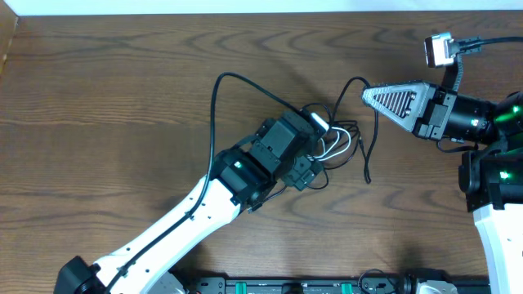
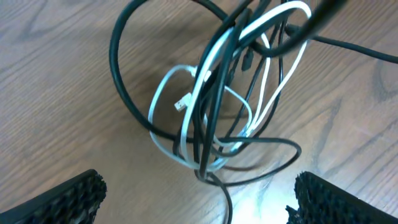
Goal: Untangle cables
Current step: 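Pull the black cable out to the upper right with the right gripper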
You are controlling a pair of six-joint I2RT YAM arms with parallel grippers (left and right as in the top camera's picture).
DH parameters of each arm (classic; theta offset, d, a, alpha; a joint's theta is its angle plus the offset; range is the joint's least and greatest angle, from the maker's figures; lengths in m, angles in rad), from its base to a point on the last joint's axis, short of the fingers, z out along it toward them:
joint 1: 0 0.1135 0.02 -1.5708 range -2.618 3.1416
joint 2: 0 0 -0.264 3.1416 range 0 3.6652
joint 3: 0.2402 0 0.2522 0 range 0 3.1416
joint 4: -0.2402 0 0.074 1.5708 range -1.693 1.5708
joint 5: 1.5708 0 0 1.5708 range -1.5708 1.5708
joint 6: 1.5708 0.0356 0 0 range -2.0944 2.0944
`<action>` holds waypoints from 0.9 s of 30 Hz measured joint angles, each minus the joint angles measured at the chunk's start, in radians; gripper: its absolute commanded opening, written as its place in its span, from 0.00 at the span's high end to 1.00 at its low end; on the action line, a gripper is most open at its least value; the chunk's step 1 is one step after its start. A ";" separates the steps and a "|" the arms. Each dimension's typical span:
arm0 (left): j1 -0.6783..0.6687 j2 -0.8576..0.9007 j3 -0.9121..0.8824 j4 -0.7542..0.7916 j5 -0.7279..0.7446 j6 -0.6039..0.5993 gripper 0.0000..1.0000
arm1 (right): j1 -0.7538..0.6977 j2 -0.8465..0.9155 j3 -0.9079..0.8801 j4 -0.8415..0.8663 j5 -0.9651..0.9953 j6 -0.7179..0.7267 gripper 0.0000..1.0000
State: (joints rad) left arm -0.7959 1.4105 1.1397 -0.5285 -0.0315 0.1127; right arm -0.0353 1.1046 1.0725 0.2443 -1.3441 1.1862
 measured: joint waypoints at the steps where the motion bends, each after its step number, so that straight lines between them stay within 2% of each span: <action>1: 0.000 0.004 0.000 0.012 0.000 0.001 0.11 | 0.000 0.000 0.000 0.000 -0.003 0.004 0.99; 2: 0.000 0.004 0.000 0.022 0.001 0.005 0.17 | 0.000 0.000 0.000 0.001 -0.004 0.010 0.99; 4: 0.000 0.004 0.000 0.039 0.003 0.015 0.23 | 0.000 0.000 0.000 0.000 -0.006 0.019 0.99; 13: 0.000 0.004 0.000 0.040 0.003 0.019 0.23 | 0.000 0.000 0.000 0.014 -0.014 0.095 0.99; 16: 0.000 0.004 0.000 0.042 0.003 0.019 0.22 | 0.000 0.001 0.000 0.088 -0.015 0.149 0.99; 23: 0.000 0.004 0.000 0.052 0.003 0.019 0.22 | 0.000 0.000 0.006 0.412 -0.009 0.375 0.99; 27: 0.000 0.004 0.000 0.063 0.003 0.019 0.22 | 0.000 0.000 0.006 0.453 -0.011 0.457 0.99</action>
State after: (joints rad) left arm -0.7959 1.4147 1.1397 -0.4652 -0.0280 0.1318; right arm -0.0353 1.1042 1.0786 0.6975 -1.3548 1.6428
